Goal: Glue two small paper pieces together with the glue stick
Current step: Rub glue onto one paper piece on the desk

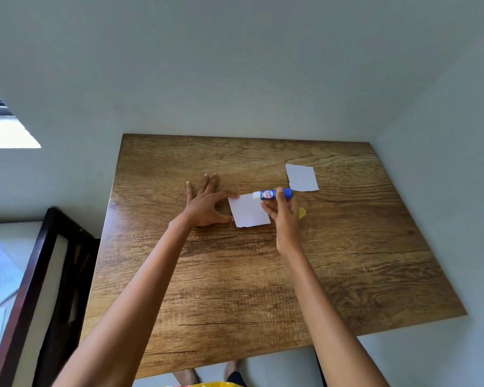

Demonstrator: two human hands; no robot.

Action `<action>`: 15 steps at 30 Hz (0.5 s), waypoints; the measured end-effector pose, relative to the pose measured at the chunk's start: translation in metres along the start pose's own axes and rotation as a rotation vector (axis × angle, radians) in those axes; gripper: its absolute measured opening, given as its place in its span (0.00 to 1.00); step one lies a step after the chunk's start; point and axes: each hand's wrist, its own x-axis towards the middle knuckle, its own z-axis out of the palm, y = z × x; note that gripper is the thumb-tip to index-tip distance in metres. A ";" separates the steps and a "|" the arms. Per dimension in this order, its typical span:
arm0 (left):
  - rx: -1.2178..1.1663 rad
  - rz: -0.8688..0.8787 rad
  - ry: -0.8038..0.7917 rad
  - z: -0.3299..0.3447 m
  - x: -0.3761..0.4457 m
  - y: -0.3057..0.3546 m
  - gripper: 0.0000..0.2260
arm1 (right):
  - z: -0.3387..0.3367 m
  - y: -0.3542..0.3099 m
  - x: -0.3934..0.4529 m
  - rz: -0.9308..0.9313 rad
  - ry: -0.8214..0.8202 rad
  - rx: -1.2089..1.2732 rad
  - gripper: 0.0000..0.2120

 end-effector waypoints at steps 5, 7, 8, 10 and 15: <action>-0.019 -0.014 -0.012 -0.001 0.001 -0.001 0.26 | 0.009 0.004 0.008 0.047 -0.034 -0.040 0.03; -0.047 -0.013 -0.023 -0.002 0.002 -0.001 0.24 | 0.010 0.005 0.009 0.019 -0.053 -0.062 0.03; -0.084 -0.019 -0.018 -0.003 0.002 -0.001 0.22 | 0.011 0.006 0.008 0.000 -0.072 -0.075 0.03; -0.206 -0.053 0.016 -0.004 0.004 0.001 0.18 | 0.013 0.007 0.007 -0.022 -0.101 -0.089 0.04; -0.326 -0.097 0.150 -0.001 0.006 0.006 0.12 | 0.011 0.011 0.007 -0.040 -0.113 -0.085 0.04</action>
